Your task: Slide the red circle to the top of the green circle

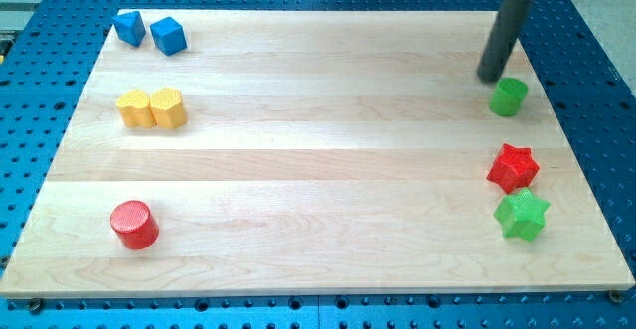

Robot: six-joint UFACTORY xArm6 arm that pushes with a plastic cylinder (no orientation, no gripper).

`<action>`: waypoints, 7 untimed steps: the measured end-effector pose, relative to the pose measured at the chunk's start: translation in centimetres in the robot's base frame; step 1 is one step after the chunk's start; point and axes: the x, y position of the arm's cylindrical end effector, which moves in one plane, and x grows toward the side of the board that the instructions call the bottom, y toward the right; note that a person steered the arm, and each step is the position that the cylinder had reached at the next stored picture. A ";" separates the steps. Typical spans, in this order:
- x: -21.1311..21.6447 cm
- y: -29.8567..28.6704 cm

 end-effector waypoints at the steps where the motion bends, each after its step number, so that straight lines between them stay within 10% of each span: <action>1: 5.2 -1.2; 3: 6.1 -12.4; 4: 13.2 -26.9; 5: 25.3 -28.9; 7: 23.6 -45.8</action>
